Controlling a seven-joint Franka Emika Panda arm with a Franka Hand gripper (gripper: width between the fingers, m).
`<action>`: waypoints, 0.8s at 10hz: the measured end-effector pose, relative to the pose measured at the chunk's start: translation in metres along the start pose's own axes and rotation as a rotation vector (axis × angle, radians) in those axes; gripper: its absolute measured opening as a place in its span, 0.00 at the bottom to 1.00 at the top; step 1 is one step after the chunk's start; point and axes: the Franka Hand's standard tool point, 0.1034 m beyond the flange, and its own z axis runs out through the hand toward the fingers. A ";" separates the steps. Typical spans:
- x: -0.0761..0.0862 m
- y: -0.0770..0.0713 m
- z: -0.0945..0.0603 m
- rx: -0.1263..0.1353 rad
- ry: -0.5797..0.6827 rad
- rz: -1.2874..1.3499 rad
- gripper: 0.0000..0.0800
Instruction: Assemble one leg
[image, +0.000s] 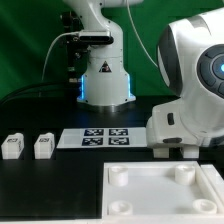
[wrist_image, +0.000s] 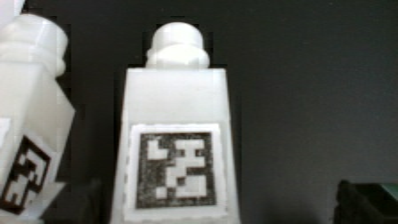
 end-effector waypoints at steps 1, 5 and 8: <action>0.000 0.000 0.000 0.000 0.000 -0.001 0.70; 0.000 0.000 0.000 0.000 -0.001 -0.001 0.36; 0.000 0.000 0.000 0.000 -0.001 -0.001 0.36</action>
Offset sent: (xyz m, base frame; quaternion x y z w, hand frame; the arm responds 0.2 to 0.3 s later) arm 0.0000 0.0000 0.0000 0.0000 0.0000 0.0000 1.0000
